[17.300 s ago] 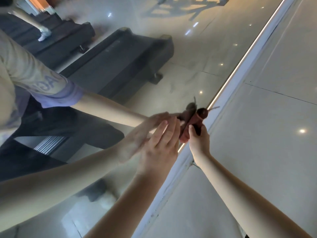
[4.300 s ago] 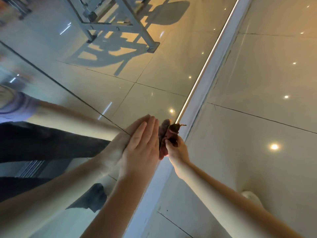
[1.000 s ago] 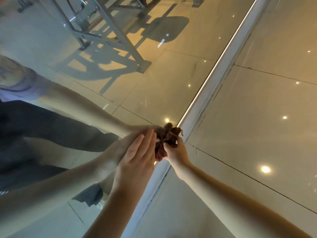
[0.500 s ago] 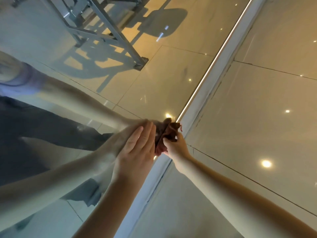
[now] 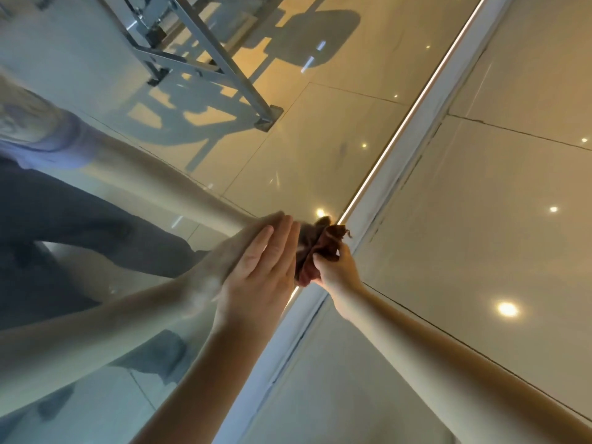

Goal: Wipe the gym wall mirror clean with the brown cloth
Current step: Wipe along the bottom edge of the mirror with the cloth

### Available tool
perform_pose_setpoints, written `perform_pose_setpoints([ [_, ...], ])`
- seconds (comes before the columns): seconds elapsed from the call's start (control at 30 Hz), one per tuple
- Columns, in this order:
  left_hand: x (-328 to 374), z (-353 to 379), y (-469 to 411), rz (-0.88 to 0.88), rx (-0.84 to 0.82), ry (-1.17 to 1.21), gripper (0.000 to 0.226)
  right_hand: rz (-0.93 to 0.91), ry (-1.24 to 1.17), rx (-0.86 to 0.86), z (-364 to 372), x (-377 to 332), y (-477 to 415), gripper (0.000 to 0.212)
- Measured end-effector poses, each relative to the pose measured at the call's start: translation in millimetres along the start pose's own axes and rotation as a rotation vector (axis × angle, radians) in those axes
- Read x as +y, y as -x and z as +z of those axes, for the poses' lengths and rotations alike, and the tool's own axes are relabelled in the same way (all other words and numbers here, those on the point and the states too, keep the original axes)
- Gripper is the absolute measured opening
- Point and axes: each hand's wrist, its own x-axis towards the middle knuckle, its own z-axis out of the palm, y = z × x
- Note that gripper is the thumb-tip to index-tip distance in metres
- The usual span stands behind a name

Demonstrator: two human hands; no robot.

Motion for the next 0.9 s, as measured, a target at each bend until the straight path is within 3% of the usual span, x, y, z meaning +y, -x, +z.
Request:
perform_pose_setpoints([
  [0.23, 5, 2, -18, -0.029, 0.02, 0.011, 0.062, -0.303, 0.081, 0.111, -32, -72, -22, 0.035],
  [0.3, 5, 1, -30, -0.108, 0.007, 0.118, 0.057, -0.279, 0.114, 0.118, -32, -70, -22, 0.035],
  [0.37, 6, 0, -41, -0.093, -0.006, 0.062, 0.058, -0.194, 0.085, 0.068, -27, -55, -18, 0.021],
  [0.47, 3, 0, -52, -0.03, 0.021, -0.015, 0.07, -0.045, 0.0, -0.027, -20, -41, -9, 0.031],
  [0.6, 5, 8, -58, -0.002, 0.022, -0.08, 0.053, -0.17, -0.013, 0.017, -32, -66, -20, 0.031],
  [0.73, 7, 10, -59, 0.0, 0.036, -0.116, 0.053, -0.374, 0.041, 0.088, -44, -99, -34, 0.043],
  [0.9, 7, 10, -66, -0.033, 0.082, -0.002, 0.056, -0.179, 0.004, 0.079, -34, -72, -28, 0.034],
])
